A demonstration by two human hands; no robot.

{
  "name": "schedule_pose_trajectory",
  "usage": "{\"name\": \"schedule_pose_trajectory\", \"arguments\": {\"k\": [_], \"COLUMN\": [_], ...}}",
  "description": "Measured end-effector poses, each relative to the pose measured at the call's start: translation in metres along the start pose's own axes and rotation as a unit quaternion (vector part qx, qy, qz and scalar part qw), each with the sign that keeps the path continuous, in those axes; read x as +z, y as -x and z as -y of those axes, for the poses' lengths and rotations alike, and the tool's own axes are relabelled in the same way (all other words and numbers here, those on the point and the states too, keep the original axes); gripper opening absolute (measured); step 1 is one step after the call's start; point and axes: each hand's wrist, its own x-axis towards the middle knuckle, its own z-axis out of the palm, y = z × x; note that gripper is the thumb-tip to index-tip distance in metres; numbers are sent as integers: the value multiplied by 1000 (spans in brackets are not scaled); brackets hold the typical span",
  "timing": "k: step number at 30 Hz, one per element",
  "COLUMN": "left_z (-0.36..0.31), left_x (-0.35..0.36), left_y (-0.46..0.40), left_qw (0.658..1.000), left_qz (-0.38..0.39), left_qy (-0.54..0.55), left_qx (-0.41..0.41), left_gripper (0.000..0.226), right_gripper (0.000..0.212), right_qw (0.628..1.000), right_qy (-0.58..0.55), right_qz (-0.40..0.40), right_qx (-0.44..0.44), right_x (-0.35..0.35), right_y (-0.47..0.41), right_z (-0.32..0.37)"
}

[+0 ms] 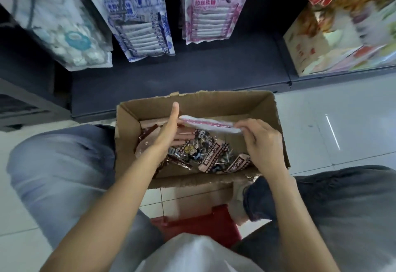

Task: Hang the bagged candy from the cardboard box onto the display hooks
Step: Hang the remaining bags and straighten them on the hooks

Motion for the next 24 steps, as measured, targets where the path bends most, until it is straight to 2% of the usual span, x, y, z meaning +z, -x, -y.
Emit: {"name": "schedule_pose_trajectory", "arguments": {"k": [2, 5, 6, 8, 11, 12, 13, 16, 19, 21, 24], "left_z": [-2, -1, 1, 5, 6, 4, 0, -15, -26, -29, -31], "left_x": [-9, -23, -26, -28, -34, -37, -39, -37, -35, -39, -43], "left_y": [5, 14, 17, 24, 33, 37, 43, 54, 54, 50, 42], "left_qw": [998, 991, 992, 995, 996, 994, 991, 972, 956, 957, 954], "left_qz": [29, 84, 80, 63, 48, 63, 85, 143, 142, 124, 85], "left_qy": [57, 88, 80, 65, 57, 48, 38, -22, -72, -66, -96], "left_qx": [-22, -49, -52, -28, 48, 74, 101, 186, 246, 254, 272], "left_gripper": [71, 28, 30, 58, 87, 91, 91, 82, 80, 81, 82], "right_gripper": [21, 25, 22, 21, 25, 32, 39, 58, 81, 75, 38], "right_qw": [997, 986, 983, 980, 947, 931, 922, 901, 853, 834, 843], "right_qy": [11, 9, 5, -31, -162, -205, -244, -312, -357, -377, -390], "right_qz": [1, 15, 31, 110, 277, 295, 276, 130, 27, -13, -23], "right_qx": [-81, -167, -181, -162, -1, 62, 119, 271, 381, 403, 369], "right_x": [-5, -7, -6, -6, -19, -22, -24, -22, -13, -10, -8], "right_y": [4, 8, 10, 15, 19, 18, 16, -1, -24, -35, -47], "right_z": [8, 14, 13, 7, -2, -3, -5, -7, -9, -13, -12]}}
